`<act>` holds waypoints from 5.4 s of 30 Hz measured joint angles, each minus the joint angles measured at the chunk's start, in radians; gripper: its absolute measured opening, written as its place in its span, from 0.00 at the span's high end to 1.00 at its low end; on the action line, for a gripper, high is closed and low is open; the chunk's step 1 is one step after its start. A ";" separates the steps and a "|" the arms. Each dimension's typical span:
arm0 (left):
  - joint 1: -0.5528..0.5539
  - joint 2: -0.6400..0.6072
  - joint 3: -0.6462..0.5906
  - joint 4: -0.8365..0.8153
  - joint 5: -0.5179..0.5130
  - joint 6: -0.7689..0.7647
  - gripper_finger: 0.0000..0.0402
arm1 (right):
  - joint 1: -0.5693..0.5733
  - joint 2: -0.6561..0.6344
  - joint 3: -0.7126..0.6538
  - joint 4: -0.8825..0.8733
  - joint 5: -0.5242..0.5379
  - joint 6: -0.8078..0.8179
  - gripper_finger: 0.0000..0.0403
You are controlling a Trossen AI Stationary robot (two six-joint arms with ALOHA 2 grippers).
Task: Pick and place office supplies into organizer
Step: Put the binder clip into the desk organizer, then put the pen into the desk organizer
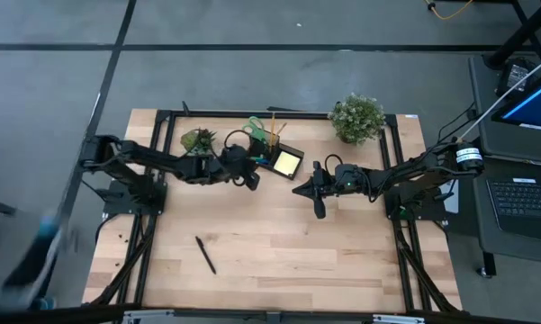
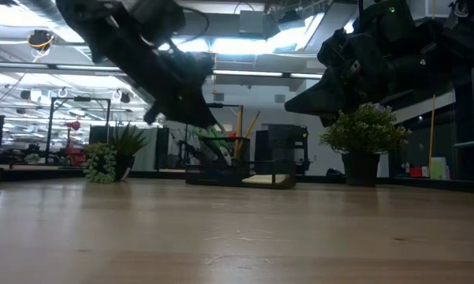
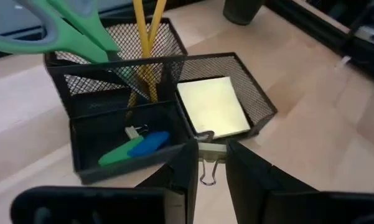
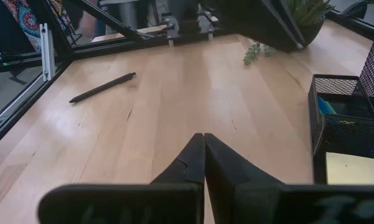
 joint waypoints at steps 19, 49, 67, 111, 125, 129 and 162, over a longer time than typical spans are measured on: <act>0.167 0.186 0.000 0.179 0.035 0.070 0.83 | 0.000 0.000 0.000 0.000 0.000 -0.004 0.98; 0.195 0.279 0.000 0.208 0.003 0.096 0.77 | 0.000 0.000 0.000 -0.002 0.000 -0.008 0.98; 0.121 0.116 0.000 0.057 0.198 0.335 0.72 | 0.000 0.000 0.000 -0.001 0.000 -0.005 0.98; -0.768 0.338 0.546 -1.198 0.396 0.312 0.72 | -0.030 0.000 0.000 0.082 0.090 -0.152 0.98; -0.813 0.420 0.550 -1.176 0.330 0.401 0.72 | -0.029 0.000 0.026 0.098 0.090 -0.128 0.98; -0.803 0.419 0.549 -1.176 0.313 0.409 0.72 | -0.020 0.000 0.039 0.098 0.087 -0.128 0.98; -0.801 0.413 0.432 -0.979 0.390 0.383 0.81 | -0.007 0.000 0.039 0.097 0.089 -0.106 0.98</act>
